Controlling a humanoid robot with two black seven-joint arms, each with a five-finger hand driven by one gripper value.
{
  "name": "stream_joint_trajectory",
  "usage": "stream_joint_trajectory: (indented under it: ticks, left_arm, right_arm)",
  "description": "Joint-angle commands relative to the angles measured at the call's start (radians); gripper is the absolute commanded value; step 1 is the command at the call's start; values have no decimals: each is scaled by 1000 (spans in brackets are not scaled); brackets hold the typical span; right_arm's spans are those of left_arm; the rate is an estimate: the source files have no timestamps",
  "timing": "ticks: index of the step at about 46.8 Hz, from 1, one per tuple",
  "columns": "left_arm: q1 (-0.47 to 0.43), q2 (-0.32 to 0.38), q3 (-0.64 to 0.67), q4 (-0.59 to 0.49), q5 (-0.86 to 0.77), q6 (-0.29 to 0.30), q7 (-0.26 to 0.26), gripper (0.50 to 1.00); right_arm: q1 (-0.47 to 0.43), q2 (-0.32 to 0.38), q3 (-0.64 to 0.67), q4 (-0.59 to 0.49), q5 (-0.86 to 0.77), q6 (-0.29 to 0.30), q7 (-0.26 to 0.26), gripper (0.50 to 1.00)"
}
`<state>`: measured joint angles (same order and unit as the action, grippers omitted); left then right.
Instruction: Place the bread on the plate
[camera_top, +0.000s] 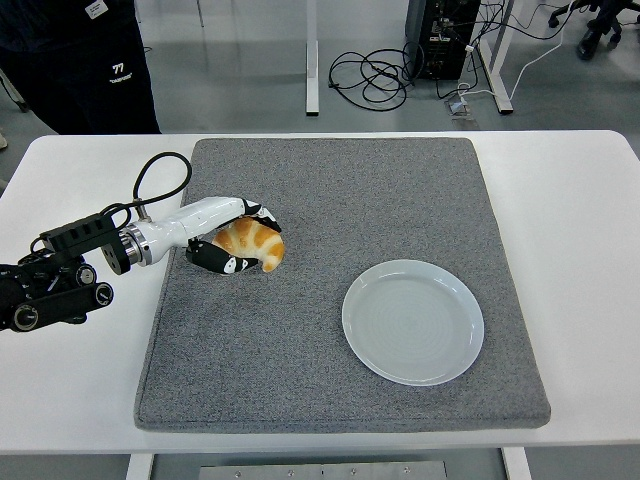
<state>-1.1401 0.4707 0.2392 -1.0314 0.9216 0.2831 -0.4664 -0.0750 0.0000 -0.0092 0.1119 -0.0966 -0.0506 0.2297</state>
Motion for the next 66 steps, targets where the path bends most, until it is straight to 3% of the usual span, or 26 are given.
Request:
stream_joint_trajectory:
  ticks: [1, 12, 23, 34, 54, 66]
  left_arm:
    - [-4, -1, 2, -1, -12, -9, -1, 500]
    - [-87, -30, 2, -1, -18, -44, 5, 500]
    - [-266, -144, 12, 4, -128, -113, 20, 500]
    - [-383, -277, 12, 27, -142, -154, 75, 500]
    - [-435, -316, 41, 11, -138, -190, 115, 500]
    - [-421, -409, 54, 11, -138, -183, 117, 500]
  right_arm:
    - [0, 0, 0, 0, 0, 0, -1, 1000]
    - [-3, 0, 0, 0, 0, 0, -1, 1000]
    - [-3, 0, 2, 0, 0, 0, -1, 1000]
    - [-5, 0, 2, 0, 0, 0, -1, 1000]
    - [-5, 0, 0, 0, 0, 0, -1, 1000]
    - [-5, 0, 0, 0, 0, 0, -1, 1000]
